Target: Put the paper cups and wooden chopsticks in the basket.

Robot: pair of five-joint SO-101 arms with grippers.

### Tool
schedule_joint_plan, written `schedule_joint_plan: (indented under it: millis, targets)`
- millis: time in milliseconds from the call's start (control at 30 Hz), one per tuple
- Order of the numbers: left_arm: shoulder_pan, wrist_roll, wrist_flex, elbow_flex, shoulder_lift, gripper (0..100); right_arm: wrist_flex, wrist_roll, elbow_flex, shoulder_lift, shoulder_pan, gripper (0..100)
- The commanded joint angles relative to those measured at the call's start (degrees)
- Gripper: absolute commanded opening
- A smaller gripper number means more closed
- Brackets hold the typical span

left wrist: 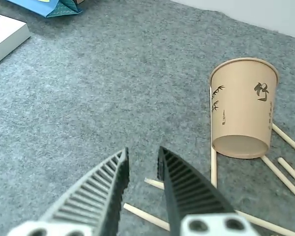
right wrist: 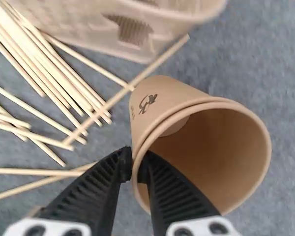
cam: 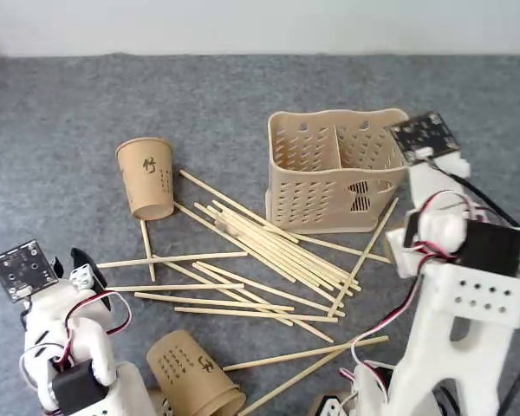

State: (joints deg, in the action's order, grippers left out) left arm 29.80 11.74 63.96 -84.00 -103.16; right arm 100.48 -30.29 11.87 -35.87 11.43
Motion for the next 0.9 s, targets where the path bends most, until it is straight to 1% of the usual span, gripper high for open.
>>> schedule_joint_plan:
  millis: [0, 167, 233, 333, 467, 600, 767, 800, 867]
  targets:
    - [0.26, 0.26, -1.32, 0.22, -0.26, 9, 1.89, -5.89, 1.76, 0.57, 4.79, 0.9]
    - [0.26, 0.26, -1.32, 0.22, -0.26, 9, -5.93, -10.90, 8.00, 0.57, 10.86, 0.9]
    - [0.26, 0.26, -1.32, 0.22, -0.26, 9, -9.98, -11.78, 11.25, 0.57, 12.44, 0.9]
    - [0.26, 0.26, -1.32, 0.22, -0.26, 9, -13.23, -11.96, 14.77, 0.57, 13.67, 0.9]
    - [0.18, 0.26, -1.23, 0.13, -0.26, 9, -13.93, -12.04, 16.62, 0.57, 13.85, 1.6]
    - [0.18, 0.26, -1.14, 0.13, -0.26, 9, -13.67, -16.44, 16.62, 0.57, 13.85, 1.7]
    - [0.00, 0.26, -1.05, 0.13, -0.26, 9, -13.14, -16.70, 16.26, -0.04, 13.85, 2.3]
    - [0.00, 0.26, -1.05, 0.13, -0.26, 9, -12.53, -16.70, 16.18, -0.04, 13.85, 3.9]
    - [0.00, 0.26, -1.05, 0.13, -0.26, 9, -10.42, -16.79, 15.47, -0.04, 13.67, 10.3]
